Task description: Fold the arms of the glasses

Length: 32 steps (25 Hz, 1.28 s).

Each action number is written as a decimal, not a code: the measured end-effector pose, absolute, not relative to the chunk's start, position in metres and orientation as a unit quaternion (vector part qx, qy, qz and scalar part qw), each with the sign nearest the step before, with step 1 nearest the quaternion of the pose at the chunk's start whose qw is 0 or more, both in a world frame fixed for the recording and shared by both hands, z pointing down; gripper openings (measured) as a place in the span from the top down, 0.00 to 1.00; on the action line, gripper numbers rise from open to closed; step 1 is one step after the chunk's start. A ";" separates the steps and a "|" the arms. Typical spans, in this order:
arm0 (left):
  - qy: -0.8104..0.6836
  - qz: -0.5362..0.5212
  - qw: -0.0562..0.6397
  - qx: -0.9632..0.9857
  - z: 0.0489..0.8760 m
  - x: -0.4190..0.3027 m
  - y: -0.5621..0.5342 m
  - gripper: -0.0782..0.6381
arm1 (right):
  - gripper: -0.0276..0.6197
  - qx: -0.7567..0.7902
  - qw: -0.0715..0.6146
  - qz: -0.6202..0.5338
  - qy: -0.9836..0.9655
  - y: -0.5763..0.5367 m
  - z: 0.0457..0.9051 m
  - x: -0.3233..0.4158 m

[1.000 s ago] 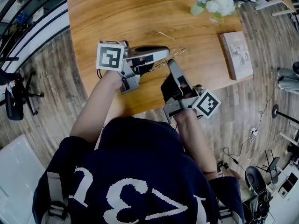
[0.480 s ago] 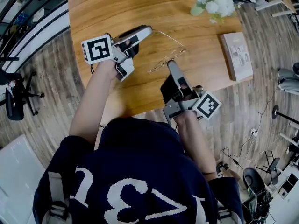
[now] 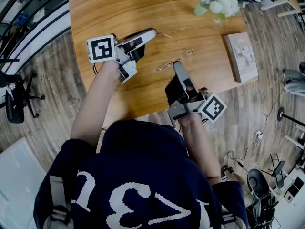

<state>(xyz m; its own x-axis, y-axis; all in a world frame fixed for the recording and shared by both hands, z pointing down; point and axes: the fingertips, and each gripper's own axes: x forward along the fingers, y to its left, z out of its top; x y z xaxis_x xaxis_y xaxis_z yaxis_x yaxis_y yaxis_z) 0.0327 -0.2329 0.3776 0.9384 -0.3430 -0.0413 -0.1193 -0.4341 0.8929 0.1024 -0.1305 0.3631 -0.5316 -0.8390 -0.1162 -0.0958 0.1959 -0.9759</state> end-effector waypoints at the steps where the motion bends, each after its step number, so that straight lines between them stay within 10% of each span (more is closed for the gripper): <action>1: -0.130 -0.107 0.516 0.840 0.378 0.032 -0.227 0.78 | 0.91 -0.341 0.349 -0.535 0.690 -0.131 0.363 0.105; 17: -0.046 -0.025 0.481 0.875 0.385 0.059 -0.151 0.81 | 0.91 -0.361 0.364 -0.536 0.671 -0.146 0.374 0.130; 32: -0.200 0.001 0.385 0.901 0.414 0.019 -0.150 0.85 | 0.91 -0.523 0.295 -0.629 0.493 -0.166 0.563 0.173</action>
<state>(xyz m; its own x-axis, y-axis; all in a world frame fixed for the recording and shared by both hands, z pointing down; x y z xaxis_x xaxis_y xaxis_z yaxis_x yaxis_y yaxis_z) 0.0187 -0.1501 0.4136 0.9200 -0.3597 0.1558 -0.3613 -0.6238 0.6931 0.1726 -0.1660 0.5629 -0.2788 -0.8876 0.3667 -0.1437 -0.3390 -0.9297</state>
